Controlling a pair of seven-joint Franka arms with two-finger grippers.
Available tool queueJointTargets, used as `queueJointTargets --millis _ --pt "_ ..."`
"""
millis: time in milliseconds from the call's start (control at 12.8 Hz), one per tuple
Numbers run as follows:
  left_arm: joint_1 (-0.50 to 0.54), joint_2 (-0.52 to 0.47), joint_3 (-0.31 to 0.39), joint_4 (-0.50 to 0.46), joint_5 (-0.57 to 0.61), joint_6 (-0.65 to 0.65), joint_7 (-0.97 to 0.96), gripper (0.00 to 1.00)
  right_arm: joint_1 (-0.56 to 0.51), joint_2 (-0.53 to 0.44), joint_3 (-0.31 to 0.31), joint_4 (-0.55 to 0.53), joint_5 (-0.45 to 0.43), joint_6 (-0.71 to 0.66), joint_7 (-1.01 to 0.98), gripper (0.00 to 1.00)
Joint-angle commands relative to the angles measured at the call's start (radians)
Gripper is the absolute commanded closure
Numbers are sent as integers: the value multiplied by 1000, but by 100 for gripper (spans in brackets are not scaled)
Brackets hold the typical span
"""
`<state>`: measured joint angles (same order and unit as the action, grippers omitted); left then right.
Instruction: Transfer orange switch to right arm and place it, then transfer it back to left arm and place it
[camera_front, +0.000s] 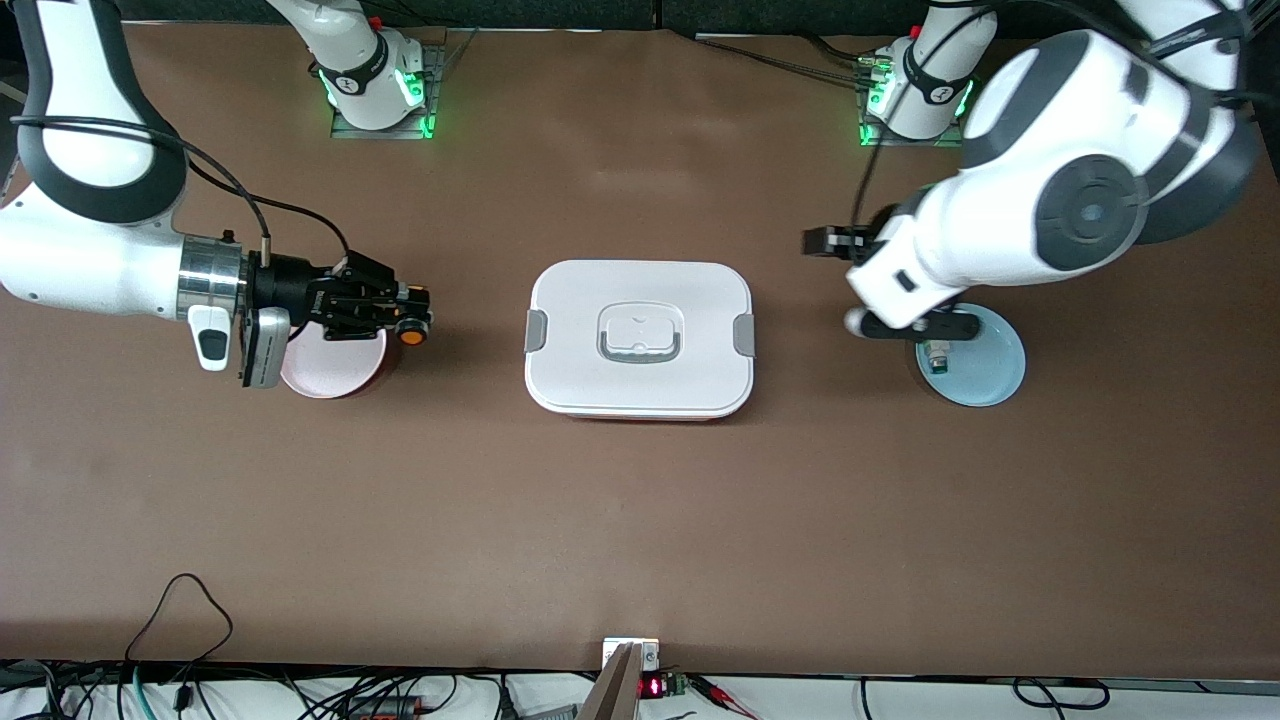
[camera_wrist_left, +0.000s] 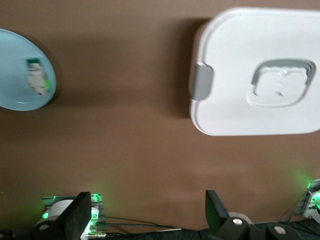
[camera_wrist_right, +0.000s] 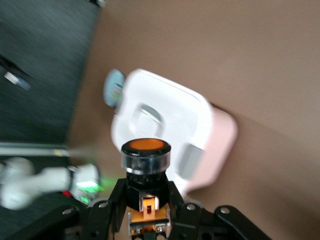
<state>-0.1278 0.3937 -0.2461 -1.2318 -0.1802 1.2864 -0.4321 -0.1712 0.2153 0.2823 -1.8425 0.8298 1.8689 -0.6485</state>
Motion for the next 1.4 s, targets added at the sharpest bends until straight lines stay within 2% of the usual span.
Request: queueJointTargets --millis 0,234,467,623,779,856,934,1324 --pt "72 -117 5 -95 30 -3 42 0 -21 -5 11 2 -186 4 -64 77" --pt "212 -212 5 -173 77 1 250 0 -19 -5 11 -1 -471 38 -128 77" --pt "301 -312 7 -262 137 4 383 0 1 1 14 -10 -691 75 -166 77" --pt "315 -367 10 -323 171 13 438 0 4 7 40 -20 -831 98 -177 77" --pt "291 -410 22 -382 171 39 431 0 9 7 63 -76 -1024 169 -175 77" --pt "254 -424 22 -387 169 51 418 0 7 7 64 -111 -1075 220 -178 76" --pt "217 -432 25 -387 171 57 385 0 4 6 64 -142 -1090 254 -184 76" --pt "180 -435 59 -391 168 140 335 0 -73 6 64 -247 -1097 369 -342 76"
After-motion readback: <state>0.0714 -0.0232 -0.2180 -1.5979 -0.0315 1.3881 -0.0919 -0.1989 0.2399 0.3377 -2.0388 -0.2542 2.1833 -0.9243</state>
